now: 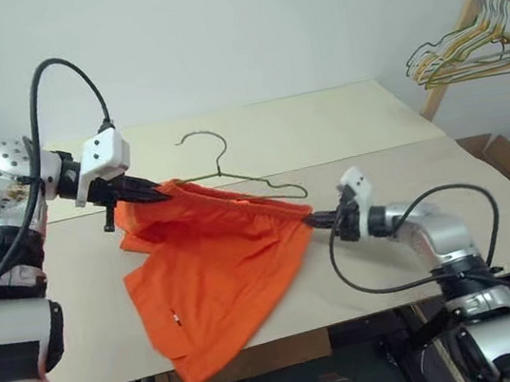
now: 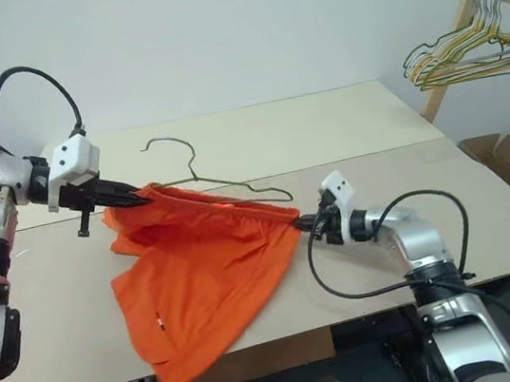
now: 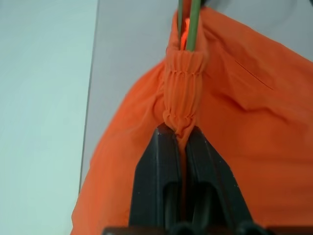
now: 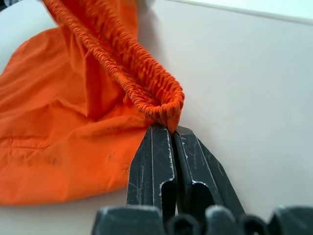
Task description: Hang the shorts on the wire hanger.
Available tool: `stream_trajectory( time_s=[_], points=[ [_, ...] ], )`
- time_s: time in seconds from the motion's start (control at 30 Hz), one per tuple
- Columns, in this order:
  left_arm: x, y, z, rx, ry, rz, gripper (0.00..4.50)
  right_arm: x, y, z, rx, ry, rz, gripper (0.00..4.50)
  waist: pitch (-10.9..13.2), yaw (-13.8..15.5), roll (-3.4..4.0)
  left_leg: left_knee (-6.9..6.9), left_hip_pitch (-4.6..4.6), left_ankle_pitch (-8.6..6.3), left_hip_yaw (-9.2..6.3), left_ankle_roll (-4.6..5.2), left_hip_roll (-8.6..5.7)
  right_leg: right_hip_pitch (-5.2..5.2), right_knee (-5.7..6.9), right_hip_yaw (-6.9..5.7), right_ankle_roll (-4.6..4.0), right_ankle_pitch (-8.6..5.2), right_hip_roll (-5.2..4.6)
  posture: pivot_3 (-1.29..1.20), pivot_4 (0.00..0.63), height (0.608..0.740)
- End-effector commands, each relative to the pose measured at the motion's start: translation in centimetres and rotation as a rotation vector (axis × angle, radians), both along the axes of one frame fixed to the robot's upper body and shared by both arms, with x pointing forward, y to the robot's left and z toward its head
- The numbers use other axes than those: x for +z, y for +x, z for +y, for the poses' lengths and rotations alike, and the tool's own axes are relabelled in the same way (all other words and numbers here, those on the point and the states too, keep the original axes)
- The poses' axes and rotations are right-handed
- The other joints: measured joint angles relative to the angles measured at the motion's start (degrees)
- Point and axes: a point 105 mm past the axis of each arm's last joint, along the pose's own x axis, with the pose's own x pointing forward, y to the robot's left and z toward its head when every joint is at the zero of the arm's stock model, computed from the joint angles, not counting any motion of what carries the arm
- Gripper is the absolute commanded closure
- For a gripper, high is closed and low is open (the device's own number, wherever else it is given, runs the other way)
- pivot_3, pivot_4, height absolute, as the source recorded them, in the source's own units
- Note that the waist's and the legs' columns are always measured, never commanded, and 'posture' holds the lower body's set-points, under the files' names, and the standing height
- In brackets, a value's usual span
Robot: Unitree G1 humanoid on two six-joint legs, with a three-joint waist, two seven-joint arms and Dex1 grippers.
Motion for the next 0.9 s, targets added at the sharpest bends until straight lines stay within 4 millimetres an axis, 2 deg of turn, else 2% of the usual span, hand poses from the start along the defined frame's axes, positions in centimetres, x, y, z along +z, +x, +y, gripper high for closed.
stream_trajectory(
  time_s=[0.03, 0.3, 0.43, 0.57, 0.67, 0.77, 0.83, 0.9],
  points=[
    [1.4, -0.5, 0.9, 0.01, 0.003, -0.025, 4.5, 1.0, 0.6, -2.7, -0.014, -0.049, -0.038, 4.49, 0.0, 0.03, 0.0, 0.0, 0.0, 0.0, 0.0, 0.0, 0.0, 0.0, 0.0, 0.0, 0.0, 0.0, 0.0, -0.07, 0.0, 0.74],
    [-0.3, 0.5, 2.9, 0.112, 0.106, -0.02, 4.5, 2.2, 0.1, -4.2, 0.063, -0.143, -0.109, 4.49, 0.0, 0.2, 0.0, 0.03, 0.0, 0.0, 0.01, 0.0, -0.02, 0.0, -0.21, -0.02, 0.01, -0.02, 0.0, -0.06, 0.0, 0.74],
    [-1.1, 1.2, 3.1, 0.143, 0.137, -0.051, 4.5, 3.1, -0.8, -4.3, 0.136, -0.23, -0.206, 4.49, 0.0, 0.98, 0.0, 0.13, -0.05, 0.0, 0.01, 0.0, -0.02, 0.0, -0.21, -0.03, 0.01, -0.02, -0.02, -0.06, 0.0, 0.74],
    [-1.6, 1.0, 2.4, 0.104, 0.142, -0.046, 4.5, 5.9, -0.9, -3.4, 0.192, -0.303, -0.36, 4.49, 0.01, 1.57, 0.01, 0.33, -0.2, -0.01, 0.01, 0.02, -0.01, -0.07, -0.19, -0.05, 0.01, -0.03, -0.01, -0.06, 0.0, 0.74],
    [-1.6, 1.3, 1.4, 0.085, 0.134, -0.062, 4.5, 9.2, -0.7, -1.8, 0.229, -0.372, -0.498, 4.49, 0.02, 1.74, 0.03, 0.36, -0.21, -0.02, 0.01, 0.03, -0.01, -0.07, -0.2, -0.07, 0.01, -0.03, -0.02, -0.07, 0.0, 0.74],
    [-1.5, 1.6, 0.7, 0.076, 0.124, -0.081, 4.5, 11.4, -0.6, -0.8, 0.249, -0.397, -0.575, 4.49, 0.02, 1.77, 0.03, 0.38, -0.22, -0.02, 0.01, 0.03, 0.0, -0.08, -0.18, -0.09, 0.01, -0.03, -0.02, -0.07, 0.0, 0.74],
    [-1.3, 2.0, 0.2, 0.079, 0.112, -0.108, 4.5, 12.6, -1.0, -0.2, 0.288, -0.417, -0.623, 4.49, 0.02, 1.85, 0.03, 0.37, -0.25, -0.02, -0.01, 0.03, 0.0, -0.09, -0.2, -0.14, 0.02, -0.03, -0.02, -0.07, 0.0, 0.74],
    [-1.0, 2.4, -0.2, 0.089, 0.088, -0.135, 4.5, 12.7, -1.2, 0.3, 0.311, -0.448, -0.641, 4.49, 0.02, 1.96, 0.03, 0.4, -0.33, -0.02, -0.06, 0.04, 0.0, -0.1, -0.18, -0.2, 0.01, -0.03, -0.03, -0.08, 0.0, 0.74]
  ],
)
